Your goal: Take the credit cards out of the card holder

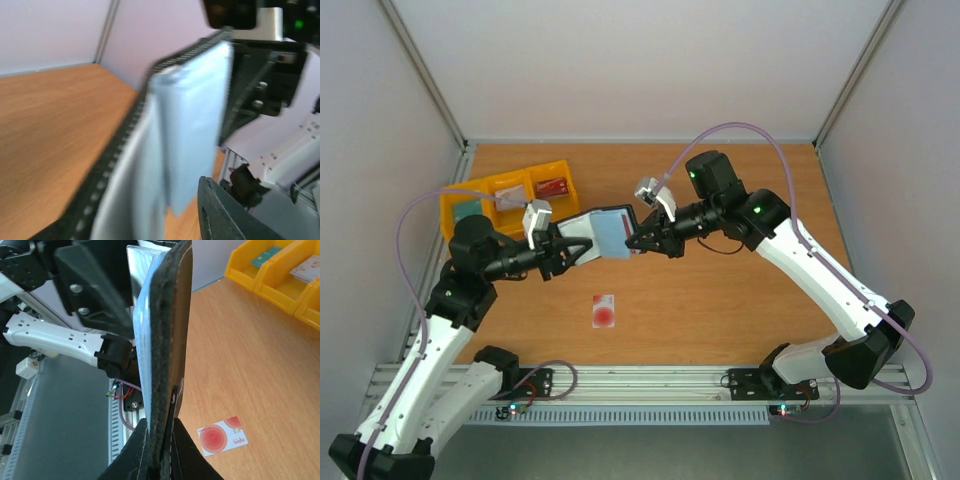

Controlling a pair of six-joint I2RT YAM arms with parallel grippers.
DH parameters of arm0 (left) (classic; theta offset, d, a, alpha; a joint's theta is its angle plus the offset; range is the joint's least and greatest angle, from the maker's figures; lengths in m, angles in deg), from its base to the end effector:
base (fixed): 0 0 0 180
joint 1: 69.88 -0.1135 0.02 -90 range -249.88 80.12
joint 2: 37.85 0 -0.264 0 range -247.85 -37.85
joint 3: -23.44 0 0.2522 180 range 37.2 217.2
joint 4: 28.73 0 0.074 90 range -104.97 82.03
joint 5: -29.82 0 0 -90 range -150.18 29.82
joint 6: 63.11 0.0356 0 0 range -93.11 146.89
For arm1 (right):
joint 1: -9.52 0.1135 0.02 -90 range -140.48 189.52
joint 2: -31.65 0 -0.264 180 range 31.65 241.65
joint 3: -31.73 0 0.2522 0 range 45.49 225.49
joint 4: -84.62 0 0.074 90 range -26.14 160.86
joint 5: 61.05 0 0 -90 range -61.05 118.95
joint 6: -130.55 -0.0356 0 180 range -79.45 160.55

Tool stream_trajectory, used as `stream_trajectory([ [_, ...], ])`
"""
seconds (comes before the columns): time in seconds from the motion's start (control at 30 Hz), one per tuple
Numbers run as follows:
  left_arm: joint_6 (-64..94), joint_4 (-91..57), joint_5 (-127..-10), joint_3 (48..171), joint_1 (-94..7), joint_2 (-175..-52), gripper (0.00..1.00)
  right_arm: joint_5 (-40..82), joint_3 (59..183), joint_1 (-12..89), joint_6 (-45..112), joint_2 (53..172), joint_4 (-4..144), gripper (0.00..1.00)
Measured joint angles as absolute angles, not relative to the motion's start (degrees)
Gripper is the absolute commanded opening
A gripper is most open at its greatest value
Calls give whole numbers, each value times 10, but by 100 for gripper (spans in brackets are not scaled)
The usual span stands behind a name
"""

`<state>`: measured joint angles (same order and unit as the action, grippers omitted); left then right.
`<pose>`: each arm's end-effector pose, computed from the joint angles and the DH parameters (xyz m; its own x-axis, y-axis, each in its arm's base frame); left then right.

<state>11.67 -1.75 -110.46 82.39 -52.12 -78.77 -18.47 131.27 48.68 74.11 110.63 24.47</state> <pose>0.1401 -0.0736 0.3494 -0.3841 -0.0531 -0.9218 0.8474 0.3761 -0.3748 0.2015 0.1979 0.3987 0.0677 -0.4273 -0.9016 -0.9959 -0.0839 -0.0350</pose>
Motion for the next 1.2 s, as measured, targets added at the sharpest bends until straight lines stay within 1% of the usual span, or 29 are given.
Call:
stream_trajectory([
  [0.03,112,-17,-1089,824,-521,-790,21,-187,1313,488,741,1106,244,3],
  [0.07,109,-14,-1076,824,-521,-794,8,-191,1313,488,742,1106,244,7],
  [0.1,105,-12,-1061,823,-521,-797,1,-197,1313,488,742,1106,244,12],
  [0.17,99,-10,-1041,822,-521,-800,0,-207,1311,488,748,1105,246,20],
  [0.23,98,-7,-1029,821,-515,-799,0,-227,1306,488,756,1103,245,23],
  [0.27,98,-6,-1022,821,-515,-798,0,-239,1304,488,761,1101,244,22],
  [0.37,94,-7,-1024,816,-516,-799,0,-262,1296,489,766,1087,251,12],
  [0.5,91,-17,-1048,815,-515,-799,0,-239,1285,490,745,1076,280,27],
  [0.57,91,-19,-1050,815,-516,-799,0,-208,1282,490,726,1079,295,38],
  [0.63,89,-19,-1050,816,-517,-799,0,-181,1281,490,709,1085,309,46],
  [0.67,89,-18,-1049,816,-517,-799,0,-175,1281,490,700,1089,313,50],
  [0.73,87,-14,-1046,817,-517,-799,0,-173,1281,490,693,1099,323,52],
  [0.8,81,-12,-1043,819,-517,-799,0,-174,1281,490,685,1106,328,51],
  [0.87,78,-11,-1042,820,-517,-799,0,-175,1278,490,677,1107,336,46],
  [0.9,78,-11,-1042,820,-517,-799,0,-174,1277,490,673,1107,340,39],
  [0.97,75,-13,-1043,820,-517,-799,0,-172,1276,490,665,1107,349,28],
  [1.1,69,-16,-1047,820,-517,-801,0,-169,1276,490,648,1109,361,9],
  [1.17,65,-17,-1049,820,-517,-803,1,-169,1276,490,645,1111,364,2],
  [1.2,63,-16,-1050,820,-517,-803,7,-168,1276,490,646,1112,364,1],
])
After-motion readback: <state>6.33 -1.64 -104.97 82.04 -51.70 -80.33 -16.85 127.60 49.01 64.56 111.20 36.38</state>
